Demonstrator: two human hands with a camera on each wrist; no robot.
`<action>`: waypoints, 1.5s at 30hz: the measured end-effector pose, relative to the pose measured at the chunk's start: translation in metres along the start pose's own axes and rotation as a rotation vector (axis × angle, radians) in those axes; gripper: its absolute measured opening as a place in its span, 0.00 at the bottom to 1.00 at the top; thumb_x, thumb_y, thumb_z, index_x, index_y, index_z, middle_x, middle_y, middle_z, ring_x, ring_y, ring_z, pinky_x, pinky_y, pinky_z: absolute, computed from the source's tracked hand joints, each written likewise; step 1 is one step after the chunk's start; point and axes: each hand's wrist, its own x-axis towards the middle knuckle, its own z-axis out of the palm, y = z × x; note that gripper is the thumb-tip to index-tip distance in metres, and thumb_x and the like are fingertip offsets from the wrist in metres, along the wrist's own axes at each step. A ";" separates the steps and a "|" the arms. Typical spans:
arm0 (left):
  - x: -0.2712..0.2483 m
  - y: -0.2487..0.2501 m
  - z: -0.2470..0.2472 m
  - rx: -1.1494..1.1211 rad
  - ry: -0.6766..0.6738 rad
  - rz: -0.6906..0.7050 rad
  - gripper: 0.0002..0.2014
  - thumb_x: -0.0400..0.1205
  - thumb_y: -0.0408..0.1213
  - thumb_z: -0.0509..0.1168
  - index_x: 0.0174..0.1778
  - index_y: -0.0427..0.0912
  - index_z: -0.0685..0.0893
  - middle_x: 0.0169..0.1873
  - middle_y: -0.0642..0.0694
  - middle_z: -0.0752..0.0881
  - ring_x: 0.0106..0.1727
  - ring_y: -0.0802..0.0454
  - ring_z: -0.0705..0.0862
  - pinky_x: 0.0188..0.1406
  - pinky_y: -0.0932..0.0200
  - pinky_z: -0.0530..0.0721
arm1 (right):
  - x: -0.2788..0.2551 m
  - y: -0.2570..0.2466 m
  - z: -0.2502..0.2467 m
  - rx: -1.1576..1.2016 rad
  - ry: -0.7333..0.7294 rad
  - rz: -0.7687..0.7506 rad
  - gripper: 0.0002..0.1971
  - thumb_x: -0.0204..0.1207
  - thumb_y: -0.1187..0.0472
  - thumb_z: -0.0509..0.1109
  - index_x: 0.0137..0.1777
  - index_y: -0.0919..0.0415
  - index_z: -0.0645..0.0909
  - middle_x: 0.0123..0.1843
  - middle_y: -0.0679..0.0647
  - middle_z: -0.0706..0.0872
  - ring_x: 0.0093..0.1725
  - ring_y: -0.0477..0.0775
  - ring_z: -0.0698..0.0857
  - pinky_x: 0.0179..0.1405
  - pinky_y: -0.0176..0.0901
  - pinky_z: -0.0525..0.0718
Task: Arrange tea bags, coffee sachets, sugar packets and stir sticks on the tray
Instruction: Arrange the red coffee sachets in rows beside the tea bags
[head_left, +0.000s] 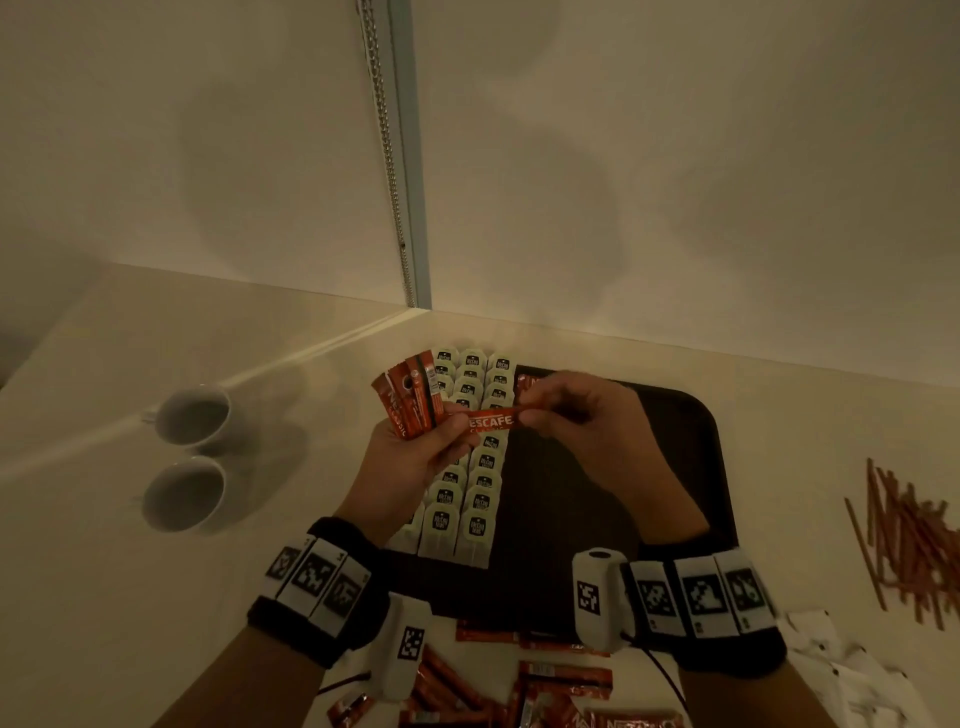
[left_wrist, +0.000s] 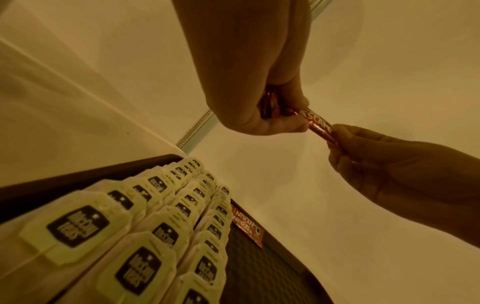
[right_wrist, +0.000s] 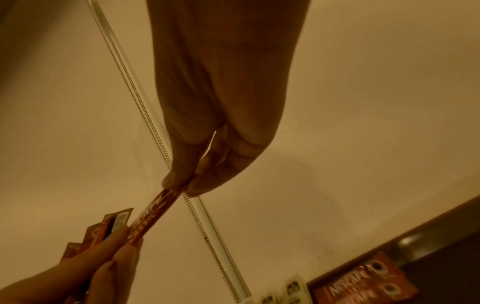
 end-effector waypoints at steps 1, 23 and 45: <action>0.000 -0.003 -0.001 0.024 0.004 -0.012 0.05 0.78 0.26 0.65 0.44 0.37 0.85 0.35 0.45 0.90 0.37 0.54 0.90 0.37 0.68 0.86 | -0.002 0.004 -0.001 0.005 -0.036 0.030 0.10 0.71 0.66 0.74 0.44 0.48 0.83 0.38 0.46 0.87 0.39 0.39 0.85 0.43 0.25 0.81; -0.008 -0.001 -0.039 0.007 0.155 -0.190 0.06 0.84 0.32 0.57 0.50 0.39 0.80 0.24 0.49 0.74 0.25 0.55 0.71 0.22 0.66 0.74 | 0.035 0.149 -0.002 -0.150 0.290 0.508 0.06 0.74 0.65 0.73 0.49 0.58 0.83 0.48 0.46 0.84 0.46 0.38 0.80 0.56 0.35 0.77; -0.011 -0.002 -0.034 0.068 0.132 -0.203 0.07 0.85 0.33 0.57 0.51 0.39 0.80 0.37 0.42 0.88 0.36 0.50 0.86 0.31 0.61 0.82 | 0.048 0.174 0.006 -0.316 0.353 0.520 0.11 0.72 0.60 0.75 0.54 0.57 0.81 0.55 0.54 0.83 0.55 0.48 0.81 0.53 0.37 0.76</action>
